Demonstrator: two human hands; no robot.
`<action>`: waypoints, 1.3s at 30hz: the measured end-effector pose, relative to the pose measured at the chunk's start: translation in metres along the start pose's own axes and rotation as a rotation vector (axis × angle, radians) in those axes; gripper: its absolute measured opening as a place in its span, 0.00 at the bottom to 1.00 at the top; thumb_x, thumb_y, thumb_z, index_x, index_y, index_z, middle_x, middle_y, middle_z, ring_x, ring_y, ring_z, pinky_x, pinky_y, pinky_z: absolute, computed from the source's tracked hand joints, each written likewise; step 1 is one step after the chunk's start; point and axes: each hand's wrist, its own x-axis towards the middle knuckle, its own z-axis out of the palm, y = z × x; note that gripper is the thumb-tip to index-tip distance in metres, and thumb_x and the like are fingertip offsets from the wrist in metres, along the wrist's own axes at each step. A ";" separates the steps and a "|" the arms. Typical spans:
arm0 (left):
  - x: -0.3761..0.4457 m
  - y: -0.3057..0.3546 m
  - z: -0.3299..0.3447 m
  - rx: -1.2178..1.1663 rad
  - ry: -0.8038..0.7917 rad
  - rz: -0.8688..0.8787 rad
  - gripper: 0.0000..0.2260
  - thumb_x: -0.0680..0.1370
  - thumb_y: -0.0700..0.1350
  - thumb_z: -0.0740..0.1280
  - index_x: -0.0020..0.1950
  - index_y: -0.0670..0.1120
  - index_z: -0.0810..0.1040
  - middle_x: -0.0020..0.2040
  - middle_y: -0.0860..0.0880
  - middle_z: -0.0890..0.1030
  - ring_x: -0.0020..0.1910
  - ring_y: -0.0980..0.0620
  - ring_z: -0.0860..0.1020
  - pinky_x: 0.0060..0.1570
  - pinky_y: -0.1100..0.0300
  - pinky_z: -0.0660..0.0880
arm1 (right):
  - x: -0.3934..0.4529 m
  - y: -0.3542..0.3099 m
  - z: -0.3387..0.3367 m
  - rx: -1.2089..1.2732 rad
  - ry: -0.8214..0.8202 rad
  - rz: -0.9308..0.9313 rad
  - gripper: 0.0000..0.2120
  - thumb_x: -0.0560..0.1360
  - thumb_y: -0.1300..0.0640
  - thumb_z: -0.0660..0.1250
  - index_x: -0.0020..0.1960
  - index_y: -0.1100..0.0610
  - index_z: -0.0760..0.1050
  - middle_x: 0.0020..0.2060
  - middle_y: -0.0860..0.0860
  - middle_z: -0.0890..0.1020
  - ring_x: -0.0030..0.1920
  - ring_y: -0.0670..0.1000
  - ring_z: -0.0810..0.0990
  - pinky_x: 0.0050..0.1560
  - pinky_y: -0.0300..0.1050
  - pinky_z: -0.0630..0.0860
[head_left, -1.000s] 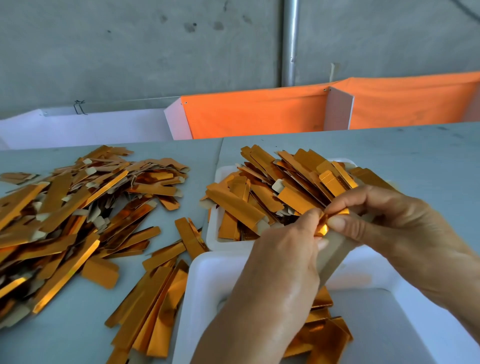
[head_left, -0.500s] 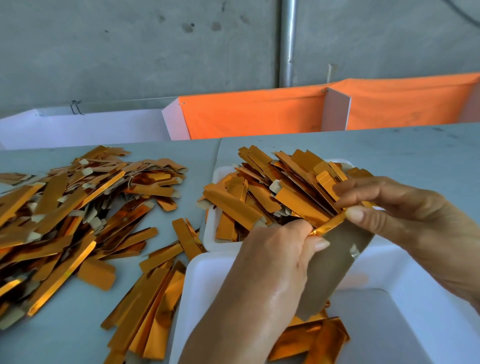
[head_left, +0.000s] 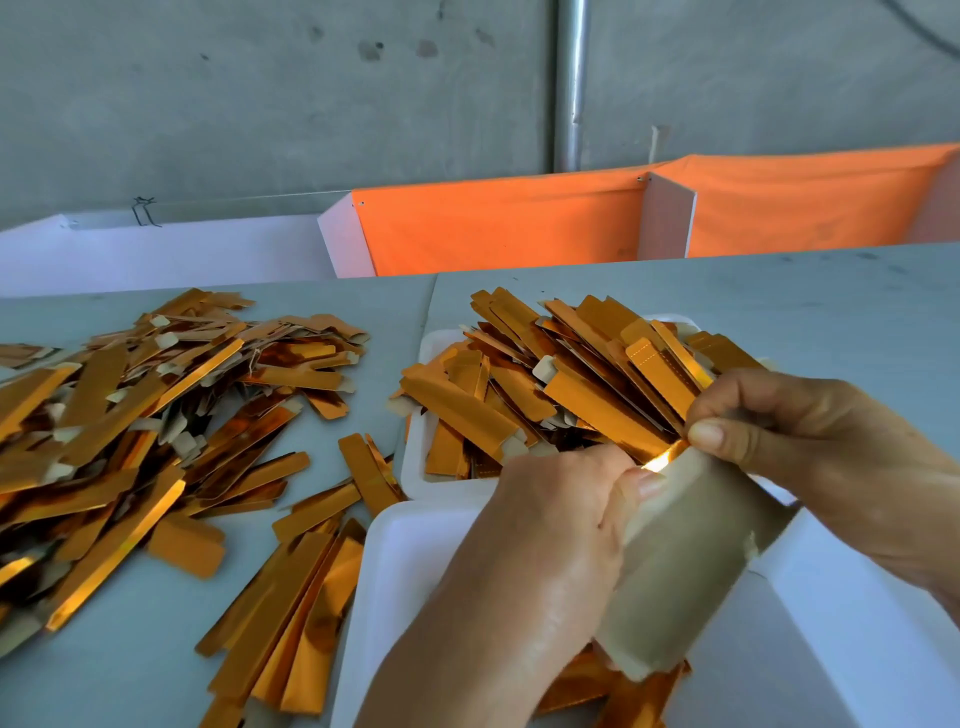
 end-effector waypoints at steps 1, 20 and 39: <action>0.000 0.000 0.000 0.014 -0.002 0.008 0.13 0.80 0.54 0.55 0.51 0.49 0.76 0.29 0.55 0.68 0.33 0.68 0.72 0.33 0.76 0.67 | 0.000 -0.001 0.000 0.004 0.005 0.004 0.14 0.60 0.40 0.65 0.38 0.48 0.80 0.32 0.44 0.77 0.41 0.52 0.74 0.42 0.49 0.71; 0.001 -0.004 0.002 -0.092 0.083 -0.043 0.12 0.81 0.52 0.58 0.43 0.49 0.77 0.28 0.54 0.69 0.32 0.60 0.70 0.30 0.70 0.65 | -0.005 -0.013 0.012 -0.078 0.011 -0.082 0.09 0.71 0.38 0.66 0.48 0.38 0.79 0.44 0.39 0.82 0.45 0.37 0.78 0.39 0.26 0.73; 0.003 0.011 0.008 -0.379 0.074 -0.237 0.19 0.83 0.47 0.52 0.73 0.59 0.65 0.52 0.39 0.73 0.37 0.59 0.75 0.29 0.76 0.67 | -0.003 -0.008 0.004 0.669 -0.224 0.281 0.36 0.49 0.48 0.85 0.54 0.58 0.82 0.45 0.58 0.83 0.43 0.51 0.84 0.35 0.39 0.79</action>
